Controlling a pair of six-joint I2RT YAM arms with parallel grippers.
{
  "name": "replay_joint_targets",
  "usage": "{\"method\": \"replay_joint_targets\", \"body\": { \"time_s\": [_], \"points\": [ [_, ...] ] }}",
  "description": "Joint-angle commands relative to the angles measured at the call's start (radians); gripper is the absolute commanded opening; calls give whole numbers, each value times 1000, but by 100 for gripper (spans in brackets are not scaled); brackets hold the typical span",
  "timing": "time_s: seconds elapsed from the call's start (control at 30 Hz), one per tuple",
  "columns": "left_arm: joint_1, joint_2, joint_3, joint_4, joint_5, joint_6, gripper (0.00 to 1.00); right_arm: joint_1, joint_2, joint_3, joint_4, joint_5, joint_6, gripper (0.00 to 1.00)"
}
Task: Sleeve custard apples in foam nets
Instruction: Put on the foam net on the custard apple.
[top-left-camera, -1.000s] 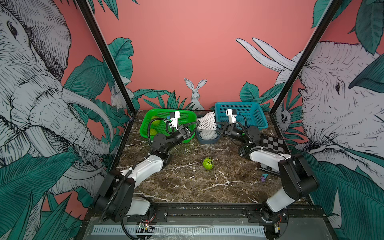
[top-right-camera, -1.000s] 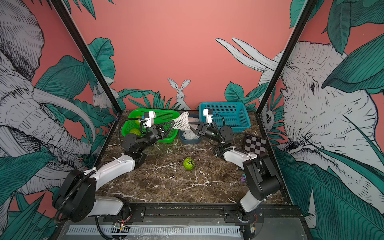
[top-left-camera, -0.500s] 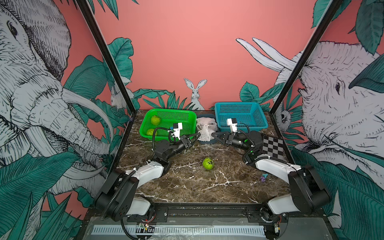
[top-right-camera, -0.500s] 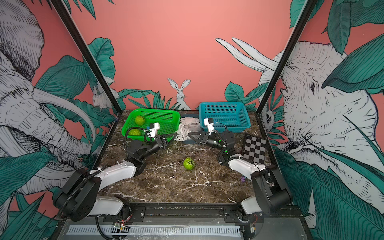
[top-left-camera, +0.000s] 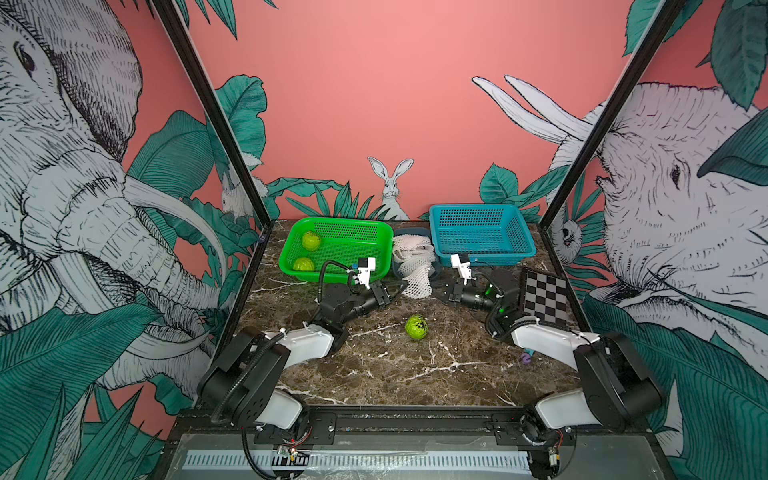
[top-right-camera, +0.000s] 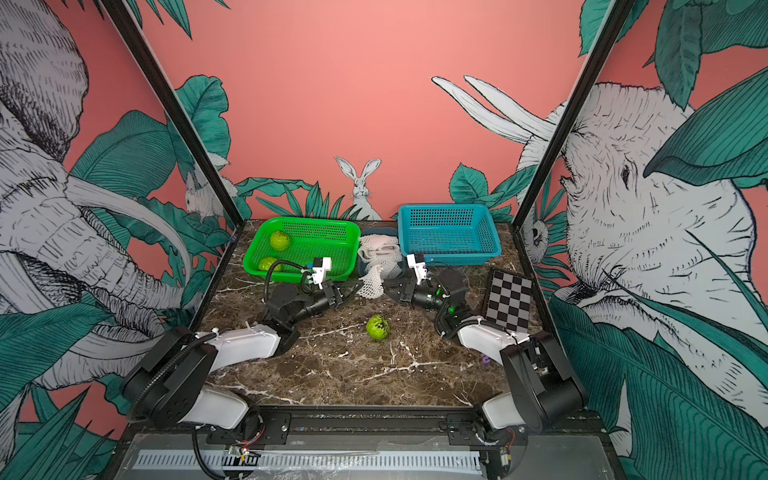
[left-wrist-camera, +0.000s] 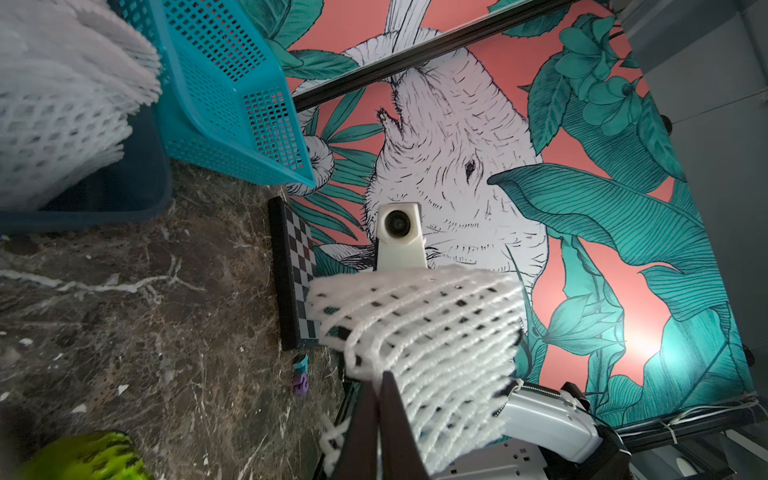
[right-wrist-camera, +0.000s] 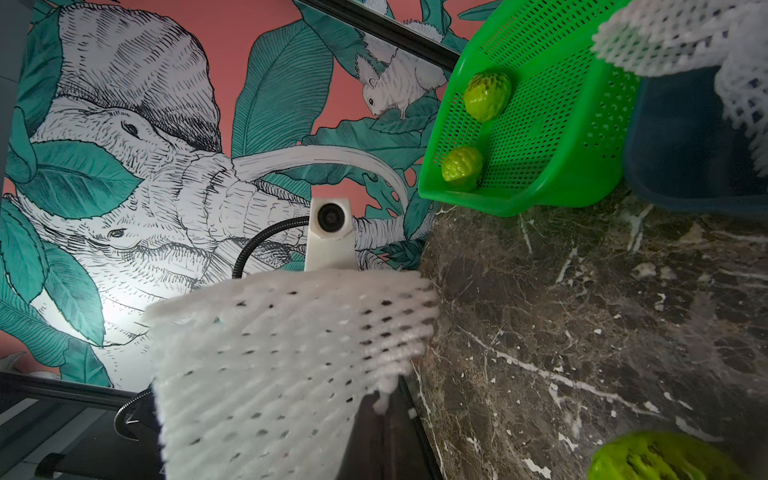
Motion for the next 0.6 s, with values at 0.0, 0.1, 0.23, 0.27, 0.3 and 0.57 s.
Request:
{"method": "replay_joint_targets", "body": {
  "time_s": [0.0, 0.1, 0.23, 0.27, 0.3, 0.57],
  "points": [
    [-6, 15, -27, 66, 26, -15, 0, 8, 0, -16, 1, 33, -32, 0],
    [-10, 24, -37, 62, 27, -11, 0, 9, -15, -27, -57, 42, -65, 0],
    [-11, 26, -47, 33, 38, -8, 0, 8, -48, -33, -177, 55, -141, 0],
    [-13, 26, -50, 25, 42, -6, 0, 9, -53, -33, -221, 56, -159, 0],
    [-12, 26, -52, 14, 48, -4, 0, 8, -57, -35, -245, 58, -175, 0],
    [-21, 15, -65, -96, 91, 30, 0, 14, -71, -73, -316, 68, -214, 0]
  ]
}}
